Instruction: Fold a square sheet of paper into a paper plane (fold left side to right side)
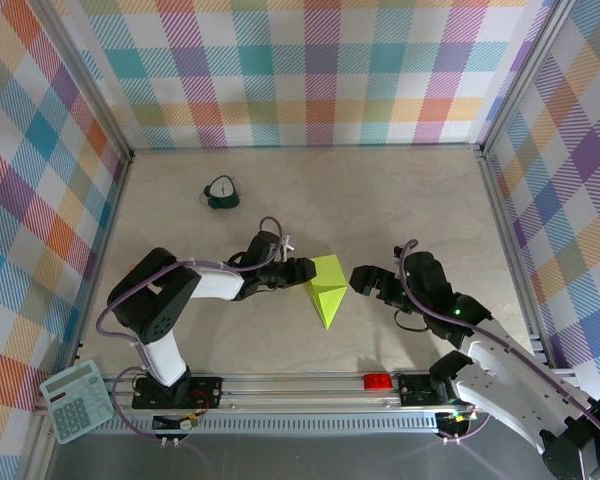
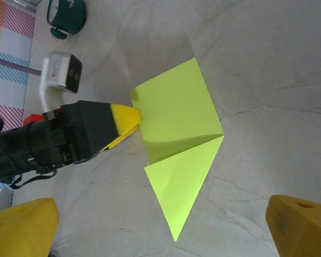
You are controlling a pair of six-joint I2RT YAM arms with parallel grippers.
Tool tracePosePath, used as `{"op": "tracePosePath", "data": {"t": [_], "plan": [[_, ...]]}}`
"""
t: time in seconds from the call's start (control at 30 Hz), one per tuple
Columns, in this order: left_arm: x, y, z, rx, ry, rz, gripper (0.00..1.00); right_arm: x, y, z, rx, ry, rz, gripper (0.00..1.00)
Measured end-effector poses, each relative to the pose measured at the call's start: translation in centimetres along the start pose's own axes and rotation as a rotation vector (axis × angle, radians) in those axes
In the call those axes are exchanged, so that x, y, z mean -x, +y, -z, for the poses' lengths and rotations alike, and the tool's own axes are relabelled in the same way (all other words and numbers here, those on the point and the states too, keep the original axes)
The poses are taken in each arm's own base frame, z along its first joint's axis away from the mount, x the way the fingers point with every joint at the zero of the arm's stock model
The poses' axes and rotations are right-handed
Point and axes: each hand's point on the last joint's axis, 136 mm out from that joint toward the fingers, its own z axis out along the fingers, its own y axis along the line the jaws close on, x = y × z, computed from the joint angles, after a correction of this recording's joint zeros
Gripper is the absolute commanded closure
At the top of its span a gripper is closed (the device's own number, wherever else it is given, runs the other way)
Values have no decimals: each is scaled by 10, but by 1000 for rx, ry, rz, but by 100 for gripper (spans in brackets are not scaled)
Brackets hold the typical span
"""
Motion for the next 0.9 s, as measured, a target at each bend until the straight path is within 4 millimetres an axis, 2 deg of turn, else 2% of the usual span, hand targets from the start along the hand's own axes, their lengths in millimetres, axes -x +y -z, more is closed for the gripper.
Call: {"op": "tracePosePath", "data": {"t": [0.17, 0.27, 0.47, 0.57, 0.77, 0.9], "plan": [[0, -4, -4, -31, 6, 8, 74, 1, 6, -1, 31, 6, -1, 0], [2, -9, -4, -53, 2, 3, 90, 1, 10, -4, 54, 15, -1, 3], [1, -14, 0, -70, 12, -3, 99, -1, 11, -14, 74, 58, -12, 8], [7, -26, 20, -111, -18, -20, 100, -1, 14, -19, 99, 78, -14, 13], [37, -62, 91, -260, -138, -113, 100, -6, 33, -32, 217, 144, 29, 17], [41, -78, 128, -347, -176, -180, 100, -17, 46, -40, 307, 228, 62, 18]]}}
